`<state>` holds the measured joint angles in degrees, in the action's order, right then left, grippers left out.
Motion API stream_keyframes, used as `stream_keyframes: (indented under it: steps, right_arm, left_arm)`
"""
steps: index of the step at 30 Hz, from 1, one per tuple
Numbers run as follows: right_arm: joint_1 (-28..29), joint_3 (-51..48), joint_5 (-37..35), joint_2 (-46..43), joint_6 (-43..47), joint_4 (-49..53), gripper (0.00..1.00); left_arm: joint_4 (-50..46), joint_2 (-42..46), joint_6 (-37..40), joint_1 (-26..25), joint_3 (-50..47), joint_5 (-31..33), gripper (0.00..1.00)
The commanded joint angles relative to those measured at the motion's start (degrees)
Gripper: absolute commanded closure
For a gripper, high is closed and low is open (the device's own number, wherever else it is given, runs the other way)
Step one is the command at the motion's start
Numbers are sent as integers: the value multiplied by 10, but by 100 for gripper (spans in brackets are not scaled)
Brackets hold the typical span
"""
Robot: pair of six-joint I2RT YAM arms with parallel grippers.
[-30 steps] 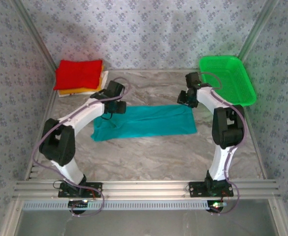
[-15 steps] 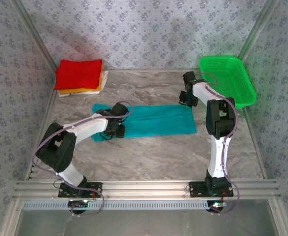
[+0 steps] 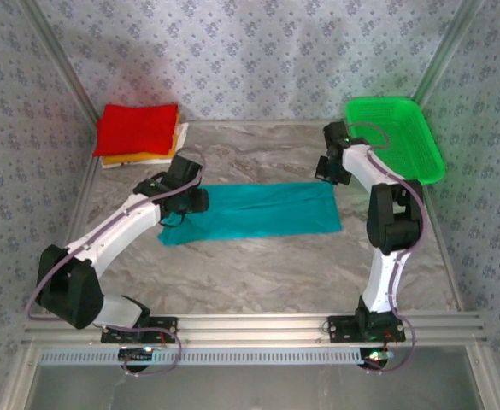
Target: Fold and stack the t-shirts
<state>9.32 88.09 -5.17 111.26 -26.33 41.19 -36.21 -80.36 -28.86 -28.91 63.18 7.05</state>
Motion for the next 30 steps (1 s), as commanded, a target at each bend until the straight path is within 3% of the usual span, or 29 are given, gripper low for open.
stream_keyframes:
  steps: [1, 5, 6, 7, 13, 20, 25, 30]
  right_arm:
    - [-8, -37, -10, -41, -9, -1, 100]
    - [-23, -65, 11, -50, -3, -28, 96]
    - [-28, -54, 14, -39, 1, -23, 79]
    - [-33, -39, 21, -25, 8, -20, 68]
    - [-41, 50, 50, 60, 32, -9, 53]
    - [-31, 123, 40, 142, 29, 26, 53]
    - [-25, 122, 39, 146, 32, 24, 75]
    - [-26, 105, 43, 124, 32, 20, 90]
  left_arm:
    - [-6, -16, 20, 1, -8, -9, 56]
    - [-4, -40, 26, 1, -12, -13, 55]
    - [0, -43, 27, 1, -13, -16, 55]
    - [6, -49, 27, 1, -14, -20, 55]
    - [7, -72, 31, -1, -1, -29, 54]
    - [13, -83, 27, -2, -13, -29, 54]
    - [10, -87, 28, -2, -13, -23, 54]
    - [11, -88, 29, -2, -13, -18, 54]
